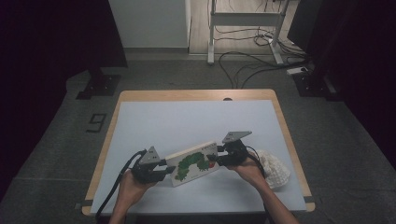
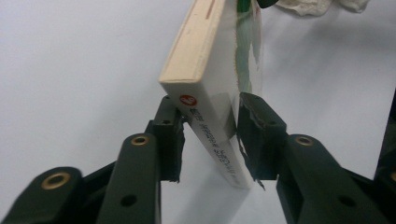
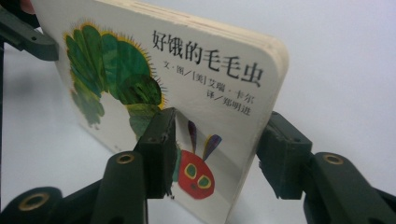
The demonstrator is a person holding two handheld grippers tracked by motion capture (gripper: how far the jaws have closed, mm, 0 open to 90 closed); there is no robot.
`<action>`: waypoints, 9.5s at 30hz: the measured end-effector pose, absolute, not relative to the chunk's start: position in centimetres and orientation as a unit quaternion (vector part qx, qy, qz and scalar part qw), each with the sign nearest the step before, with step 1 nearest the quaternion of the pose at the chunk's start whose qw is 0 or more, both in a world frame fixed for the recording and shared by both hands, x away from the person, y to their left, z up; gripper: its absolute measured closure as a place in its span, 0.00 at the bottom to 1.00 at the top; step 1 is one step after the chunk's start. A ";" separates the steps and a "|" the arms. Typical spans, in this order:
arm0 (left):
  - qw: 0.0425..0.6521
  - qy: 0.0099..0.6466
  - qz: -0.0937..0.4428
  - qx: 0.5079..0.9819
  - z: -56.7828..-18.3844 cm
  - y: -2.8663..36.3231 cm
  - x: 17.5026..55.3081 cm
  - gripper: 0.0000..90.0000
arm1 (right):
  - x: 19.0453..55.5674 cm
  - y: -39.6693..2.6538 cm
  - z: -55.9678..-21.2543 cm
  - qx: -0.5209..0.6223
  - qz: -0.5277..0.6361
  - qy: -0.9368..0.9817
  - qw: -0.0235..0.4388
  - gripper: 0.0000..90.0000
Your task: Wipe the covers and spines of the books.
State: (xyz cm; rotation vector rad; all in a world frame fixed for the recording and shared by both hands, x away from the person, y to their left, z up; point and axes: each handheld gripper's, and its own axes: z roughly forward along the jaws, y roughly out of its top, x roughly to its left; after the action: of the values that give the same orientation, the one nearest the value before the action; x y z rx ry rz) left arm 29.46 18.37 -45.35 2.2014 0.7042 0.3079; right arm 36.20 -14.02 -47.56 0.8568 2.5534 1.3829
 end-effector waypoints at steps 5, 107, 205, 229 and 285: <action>0.394 0.276 0.129 0.867 -44.9 18.6 29.7 0.76 | 36.1 -13.9 -47.2 0.280 0.458 0.841 0.070 0.57; 0.426 0.306 0.173 0.833 -45.3 19.9 37.4 0.67 | 34.3 -21.8 -44.3 0.328 0.391 0.847 0.148 0.29; 0.427 0.303 0.165 0.836 -45.3 20.1 37.7 0.69 | 34.0 -19.6 -43.3 0.331 0.411 0.839 0.131 0.67; 0.424 0.300 0.166 0.838 -45.3 20.1 37.7 0.70 | 35.0 -10.8 -43.4 0.261 0.418 0.865 0.096 0.67; 0.423 0.299 0.166 0.839 -45.3 20.1 37.7 0.70 | 34.7 -4.0 -51.0 0.213 0.391 0.891 0.083 0.40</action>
State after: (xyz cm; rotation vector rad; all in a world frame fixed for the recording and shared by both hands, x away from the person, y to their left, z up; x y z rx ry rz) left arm 37.67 20.13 -45.27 2.0996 0.7496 0.4162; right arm 34.67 -4.05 -51.04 0.6363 2.6605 1.1683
